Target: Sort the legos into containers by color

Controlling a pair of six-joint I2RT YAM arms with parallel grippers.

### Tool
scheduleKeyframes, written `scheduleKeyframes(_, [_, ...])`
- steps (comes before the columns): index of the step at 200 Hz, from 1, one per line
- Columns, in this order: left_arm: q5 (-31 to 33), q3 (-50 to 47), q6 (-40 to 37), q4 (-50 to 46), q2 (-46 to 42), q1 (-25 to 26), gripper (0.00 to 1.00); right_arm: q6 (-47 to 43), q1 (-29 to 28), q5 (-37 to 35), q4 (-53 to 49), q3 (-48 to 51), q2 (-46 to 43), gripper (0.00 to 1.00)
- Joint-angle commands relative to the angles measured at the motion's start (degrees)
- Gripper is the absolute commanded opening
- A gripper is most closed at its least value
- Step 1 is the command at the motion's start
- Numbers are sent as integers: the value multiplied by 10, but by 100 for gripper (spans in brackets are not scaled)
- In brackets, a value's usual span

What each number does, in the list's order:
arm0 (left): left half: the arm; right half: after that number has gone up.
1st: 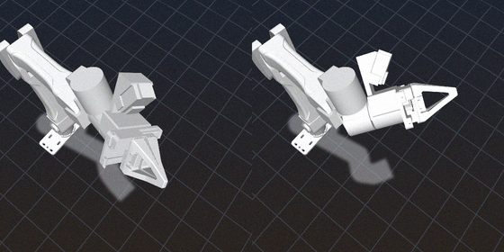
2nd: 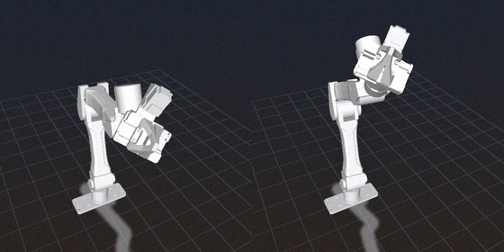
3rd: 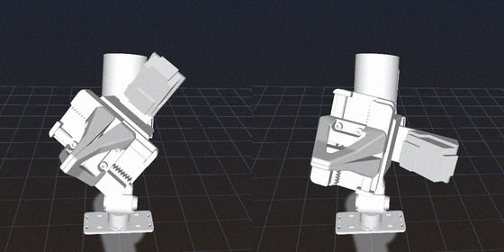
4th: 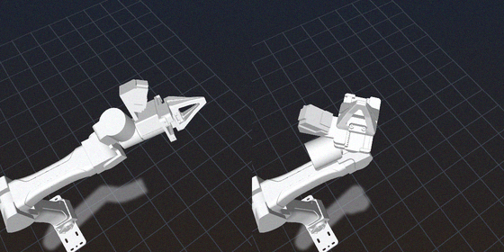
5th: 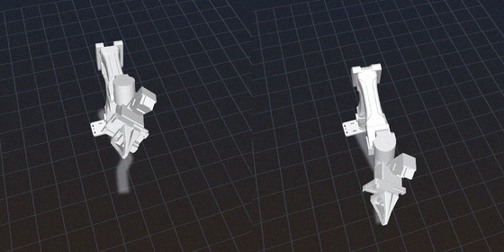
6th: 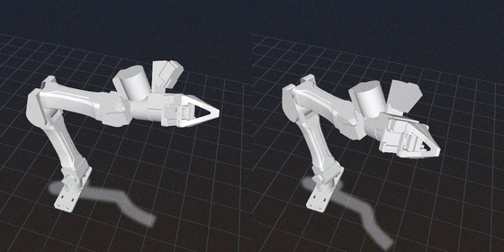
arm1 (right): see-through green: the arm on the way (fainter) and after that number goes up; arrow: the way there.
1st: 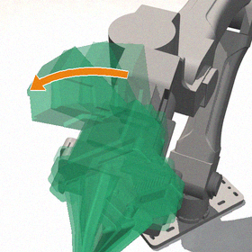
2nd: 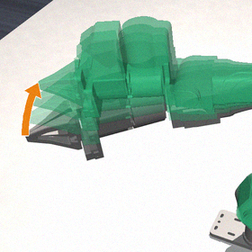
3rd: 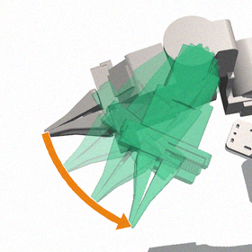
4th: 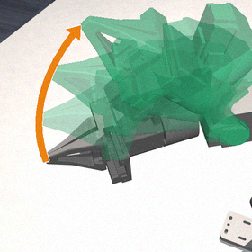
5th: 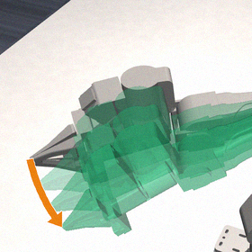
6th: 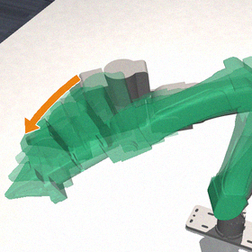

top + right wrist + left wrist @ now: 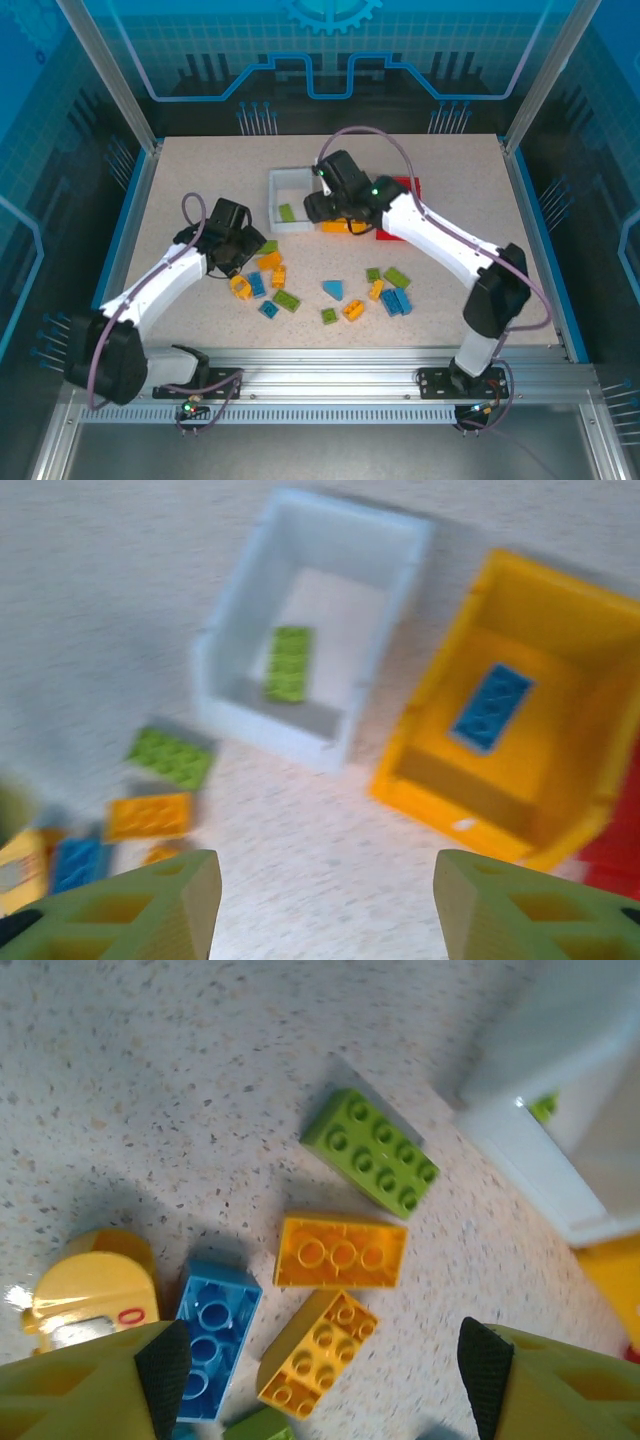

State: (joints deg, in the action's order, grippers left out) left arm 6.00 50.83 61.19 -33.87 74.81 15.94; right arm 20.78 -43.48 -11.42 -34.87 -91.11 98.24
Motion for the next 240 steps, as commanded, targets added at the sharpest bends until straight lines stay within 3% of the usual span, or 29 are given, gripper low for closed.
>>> scheduleKeyframes(1, [-56, 2, 112, 44, 55, -33, 76, -29, -32, 87, 106, 82, -42, 63])
scheduleKeyframes(23, [-95, -21, 195, 113, 101, -55, 78, -21, -57, 98, 126, 124, -74, 64])
scheduleKeyframes(45, [-90, -22, 254, 153, 127, -60, 79, -14, -73, 89, 129, 151, -93, 64])
scheduleKeyframes(91, [-72, 4, 293, 154, 173, -62, 79, -7, -85, 84, 136, 185, -106, 63])
scheduleKeyframes(124, [-99, 1, 331, 192, 219, -68, 78, -2, -90, 82, 144, 194, -110, 62])
scheduleKeyframes(201, [-101, 38, 328, 186, 272, -68, 61, 4, -93, 76, 149, 208, -114, 62])
scheduleKeyframes(240, [-102, 39, 327, 191, 282, -68, 45, 6, -94, 75, 148, 208, -113, 62])
